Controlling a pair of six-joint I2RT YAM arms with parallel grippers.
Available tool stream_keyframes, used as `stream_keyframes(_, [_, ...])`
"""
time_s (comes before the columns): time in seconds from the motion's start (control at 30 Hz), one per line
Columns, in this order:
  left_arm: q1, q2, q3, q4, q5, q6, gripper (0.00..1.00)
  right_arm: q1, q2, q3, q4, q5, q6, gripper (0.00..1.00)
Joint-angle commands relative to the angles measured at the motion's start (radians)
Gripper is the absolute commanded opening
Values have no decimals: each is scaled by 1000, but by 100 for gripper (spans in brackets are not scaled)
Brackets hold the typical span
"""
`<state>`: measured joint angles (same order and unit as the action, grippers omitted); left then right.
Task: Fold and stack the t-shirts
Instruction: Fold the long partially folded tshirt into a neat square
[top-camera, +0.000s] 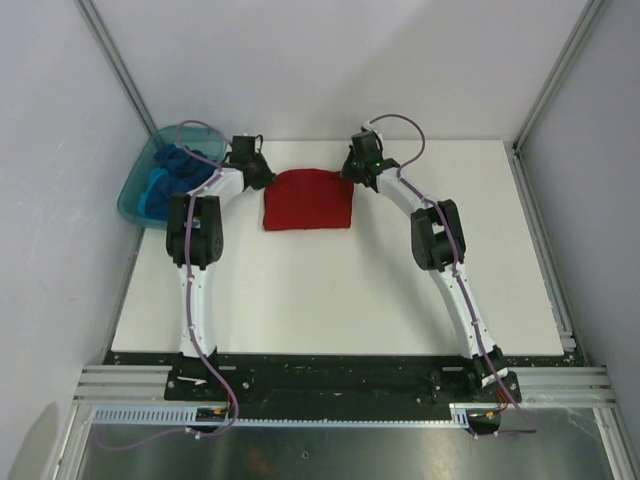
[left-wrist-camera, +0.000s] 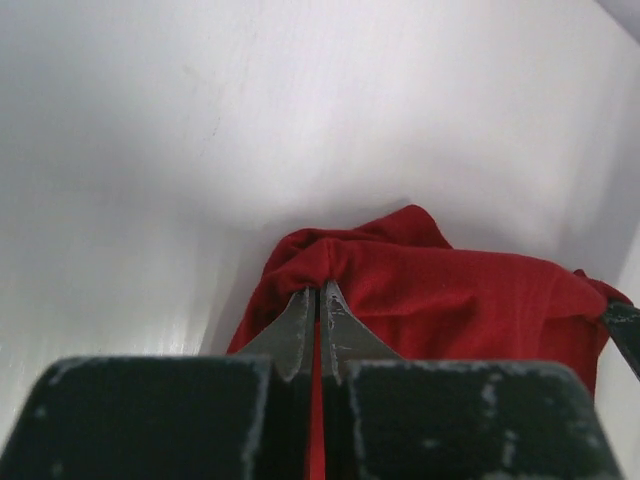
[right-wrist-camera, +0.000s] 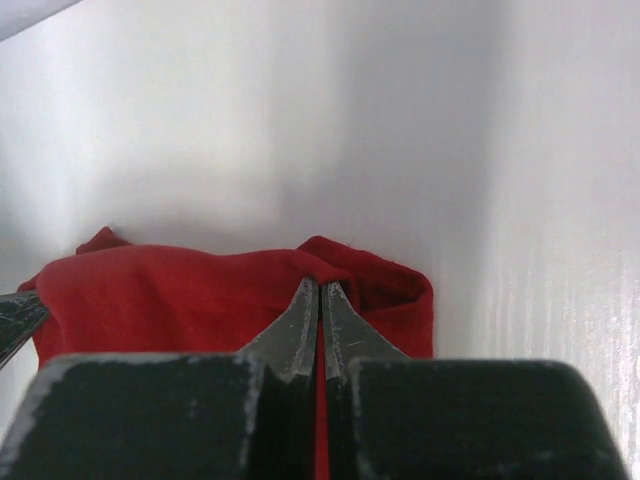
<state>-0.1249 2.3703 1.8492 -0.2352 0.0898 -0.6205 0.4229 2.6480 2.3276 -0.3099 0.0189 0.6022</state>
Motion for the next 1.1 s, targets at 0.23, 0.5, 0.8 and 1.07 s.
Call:
stream_keyframes(0.23, [-76,-237,-362,76,-73,-73,0,6,-115,-227,64,-69,-1,0])
stream_keyframes(0.5, [-166,-594,-820,111,-205,-178,0,50,-341,-634,147,-104,-14,0])
stream_keyframes(0.8, [-206,-916,-1052,110,-191,-195,0,83,-602,-852,141,-56,-45,0])
stream_keyframes(1.07, [-219,-995,-1049,101,-134,-174,0,100,-694,-802,58,-1,-54,0])
